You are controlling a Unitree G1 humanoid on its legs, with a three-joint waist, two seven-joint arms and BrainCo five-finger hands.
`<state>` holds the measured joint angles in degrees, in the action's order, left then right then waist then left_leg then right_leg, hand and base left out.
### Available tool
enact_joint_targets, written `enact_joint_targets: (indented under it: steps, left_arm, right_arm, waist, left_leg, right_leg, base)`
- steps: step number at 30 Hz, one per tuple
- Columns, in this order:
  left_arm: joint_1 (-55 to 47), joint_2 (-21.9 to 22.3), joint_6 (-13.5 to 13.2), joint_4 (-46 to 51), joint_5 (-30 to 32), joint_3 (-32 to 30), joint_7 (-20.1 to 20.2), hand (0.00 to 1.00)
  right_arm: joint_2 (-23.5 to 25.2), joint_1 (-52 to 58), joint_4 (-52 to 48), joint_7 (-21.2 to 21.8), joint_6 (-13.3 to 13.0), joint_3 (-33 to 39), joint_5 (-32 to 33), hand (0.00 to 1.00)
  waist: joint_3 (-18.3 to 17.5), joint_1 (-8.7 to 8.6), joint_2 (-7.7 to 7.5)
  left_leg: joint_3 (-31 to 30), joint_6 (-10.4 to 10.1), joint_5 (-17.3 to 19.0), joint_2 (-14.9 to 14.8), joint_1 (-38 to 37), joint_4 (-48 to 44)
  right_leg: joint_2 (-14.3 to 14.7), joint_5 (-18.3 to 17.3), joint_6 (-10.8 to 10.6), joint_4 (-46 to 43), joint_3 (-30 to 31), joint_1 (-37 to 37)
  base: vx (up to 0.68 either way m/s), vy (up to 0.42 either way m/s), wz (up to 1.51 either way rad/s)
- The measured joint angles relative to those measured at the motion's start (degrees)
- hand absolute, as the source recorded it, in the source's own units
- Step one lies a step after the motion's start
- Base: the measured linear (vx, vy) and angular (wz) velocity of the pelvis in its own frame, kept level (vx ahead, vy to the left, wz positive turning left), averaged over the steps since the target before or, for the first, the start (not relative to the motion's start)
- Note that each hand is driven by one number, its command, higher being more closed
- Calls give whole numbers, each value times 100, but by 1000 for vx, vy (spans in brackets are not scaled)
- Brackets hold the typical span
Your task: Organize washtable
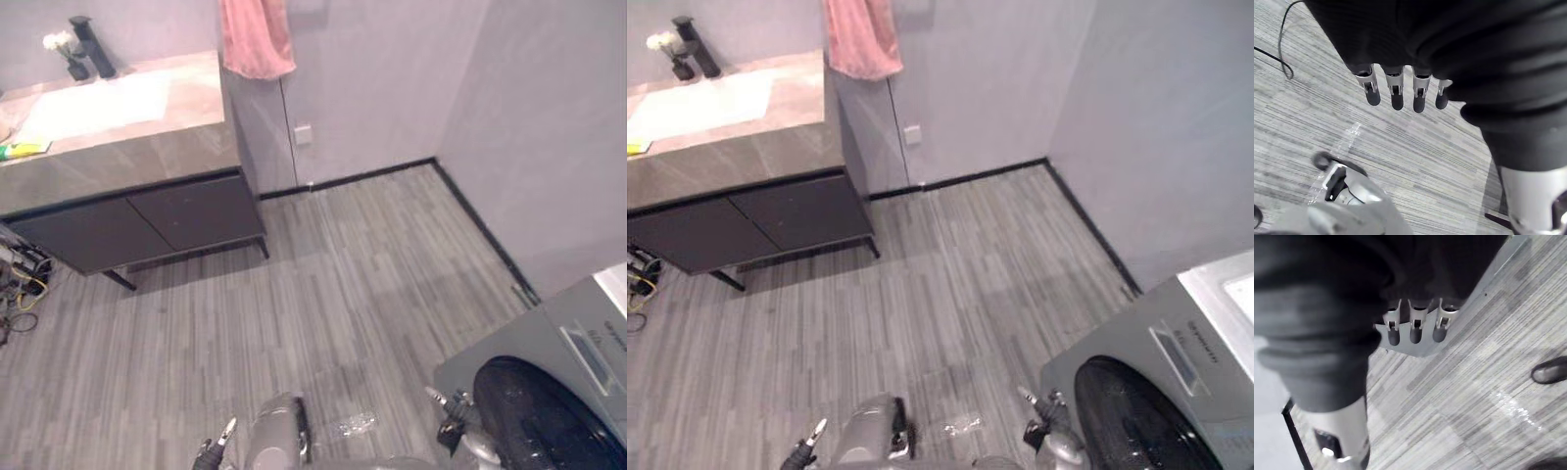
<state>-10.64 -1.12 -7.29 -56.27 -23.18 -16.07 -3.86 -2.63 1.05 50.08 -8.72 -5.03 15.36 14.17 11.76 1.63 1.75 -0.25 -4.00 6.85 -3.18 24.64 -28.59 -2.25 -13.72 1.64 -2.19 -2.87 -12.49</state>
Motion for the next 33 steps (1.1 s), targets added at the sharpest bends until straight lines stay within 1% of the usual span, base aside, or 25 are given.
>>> enact_joint_targets:
  steps: [1,2,3,4,5,6,7,8,9,10,12,13,15,17,19,20,21,22,23,25,26,27,28,30,33]
  left_arm:
    - [-23,3,-6,0,-40,21,1,0]
    - [-77,5,-14,-4,-91,25,8,0]
    - [-181,-33,-20,-5,-92,15,7,0]
    - [-235,-80,-57,-34,-90,-41,30,0]
    - [-199,-136,-49,-86,-90,-53,20,0]
    - [-162,-226,-59,-110,-78,-86,44,0]
    - [-160,-250,-58,-177,-69,-85,136,0]
    - [-160,-250,-51,-183,-61,-83,144,0]
    - [-155,-255,-50,-163,37,-27,164,0]
    - [-119,-253,-51,-163,184,-28,188,0]
    - [-94,-247,-66,-140,282,-25,251,0]
    - [-44,-255,-71,-116,301,-24,255,0]
    - [71,-253,-87,-34,302,-3,260,0]
    - [237,-250,-98,-5,306,101,259,0]
    - [433,-272,-100,-55,306,232,243,0]
    - [445,-305,-101,-59,306,247,237,0]
    - [449,-343,-100,-57,307,279,237,0]
    - [468,-335,-105,-45,316,295,234,0]
    - [488,-297,-123,-18,367,379,230,0]
    - [448,-117,-152,222,353,457,220,0]
    - [372,65,-163,473,229,459,188,0]
    - [325,116,-162,607,123,477,146,0]
    - [280,120,-175,849,25,496,79,0]
    - [170,153,-206,1591,-99,513,-38,0]
    - [51,263,-312,2843,-106,406,-160,0]
  right_arm:
    - [-11,-35,1,2,-31,1,8,0]
    - [-4,-70,27,29,-67,-3,55,0]
    - [96,-41,44,74,-68,-30,59,0]
    - [228,7,110,163,-73,-63,53,0]
    - [256,-2,153,201,-77,-88,51,0]
    - [251,-83,332,291,-77,-110,46,0]
    - [248,-165,491,378,-72,-144,33,0]
    - [237,-183,513,388,-71,-181,30,0]
    - [213,-175,531,412,-66,-263,16,0]
    - [215,-178,515,493,-62,-339,-71,0]
    - [197,-153,370,596,-62,-605,-168,0]
    - [195,-131,80,648,-67,-782,-193,0]
    - [174,-32,-373,664,-78,-880,-200,0]
    - [77,-16,-685,630,-84,-852,-199,0]
    - [-7,11,-835,574,-76,-834,-252,0]
    - [4,32,-871,547,-76,-836,-263,0]
    - [9,78,-887,515,-74,-842,-283,0]
    - [-30,111,-887,497,-65,-845,-299,0]
    - [-127,126,-907,462,-55,-864,-309,0]
    - [-226,156,-1117,370,-58,-923,-351,0]
    - [-343,112,-1296,340,-64,-964,-353,0]
    - [-350,92,-1453,323,-65,-962,-351,0]
    - [-268,68,-1701,238,-95,-961,-348,0]
    - [-298,32,-2180,108,-140,-873,-346,0]
    - [-421,-30,-2742,50,-272,-778,-345,0]
  waist:
    - [-14,33,23]
    - [-20,88,64]
    - [-92,105,-57]
    - [-222,112,-345]
    - [-268,87,-418]
    - [-310,94,-504]
    - [-328,78,-578]
    - [-327,58,-576]
    - [-309,19,-542]
    - [-259,6,-461]
    - [-226,27,-295]
    - [-184,31,-214]
    - [-195,-55,-250]
    - [-147,-89,-179]
    - [-82,-70,-124]
    - [-70,-80,-162]
    - [-74,-83,-246]
    - [-100,-110,-231]
    - [-145,-172,-105]
    - [-154,-242,68]
    - [-163,-98,247]
    - [-180,-57,283]
    - [-123,-75,191]
    - [-113,21,164]
    - [-137,110,63]
  left_leg:
    - [-229,-131,-98,33,-78,552]
    - [-592,-314,-255,6,-113,988]
    - [-636,-296,-485,145,-79,523]
    - [-490,-50,-217,321,-11,132]
    - [-396,1,-46,335,9,-3]
    - [-179,159,141,296,-75,-198]
    - [83,317,361,278,-298,-258]
    - [121,359,388,276,-364,-257]
    - [309,525,530,220,-709,-196]
    - [370,590,591,164,-1175,9]
    - [581,583,610,-27,-1927,680]
    - [691,573,616,-95,-2327,1063]
    - [817,521,646,-116,-2556,1273]
    - [822,402,794,-213,-2619,1275]
    - [807,155,1025,-406,-2900,1321]
    - [784,71,1098,-416,-3014,1331]
    - [718,-23,1247,-435,-3147,1332]
    - [571,-89,1481,-555,-3231,1234]
    - [318,18,1660,-804,-3341,1078]
    - [-128,35,1412,-1076,-2599,-755]
    - [-176,-57,724,-1353,-2089,-1768]
    - [-177,-57,-11,-1496,-1862,-2202]
    - [-114,-53,-397,-1657,-1577,-2723]
    - [379,328,-94,-1842,-1075,-3306]
    - [1101,111,285,-1624,-604,-2374]
  right_leg:
    - [-2,-87,-31,-33,61,35]
    - [17,-369,-112,-255,283,39]
    - [-142,-755,-107,-607,445,36]
    - [-338,-930,-241,-1100,534,200]
    - [-396,-928,-247,-1523,541,397]
    - [-512,-776,-470,-2599,594,889]
    - [-651,-395,-780,-3667,506,1314]
    - [-704,-258,-852,-3892,439,1402]
    - [-939,232,-996,-4716,131,1687]
    - [-1177,198,-807,-5315,-423,1891]
    - [-1286,-28,-465,-5523,-1163,2158]
    - [-1288,-153,-373,-5195,-1535,2339]
    - [-1286,-234,-445,-4178,-1777,2639]
    - [-1265,-42,-633,-2858,-1783,2943]
    - [-1205,895,-1033,-790,-1635,2995]
    - [-1245,1057,-1111,-531,-1507,2998]
    - [-1306,1155,-1129,-412,-1278,2969]
    - [-1249,1430,-1104,-669,-1057,2992]
    - [-1047,1453,-1062,-1463,-935,3085]
    - [-940,1181,-750,-2313,-1072,3130]
    - [-832,900,-641,-2518,-1174,2995]
    - [-771,717,-552,-2538,-1280,2815]
    - [-749,587,-443,-2341,-1491,2385]
    - [-600,566,-363,-1656,-1785,1644]
    - [-539,586,-353,-997,-2256,1003]
  base:
    - [318,169,-86]
    - [461,229,-83]
    - [577,255,-102]
    - [555,213,-70]
    - [479,166,-72]
    - [510,179,-69]
    - [404,148,-65]
    - [428,140,-58]
    - [418,128,-53]
    - [588,170,-63]
    - [452,118,-83]
    - [346,68,-83]
    - [346,-15,-38]
    - [313,-92,-13]
    - [357,-158,-5]
    - [401,-241,16]
    - [325,-251,40]
    - [516,-437,72]
    - [464,-373,116]
    - [482,-375,83]
    - [474,-359,14]
    - [596,-391,36]
    - [506,-294,59]
    - [506,-315,63]
    - [431,-211,64]
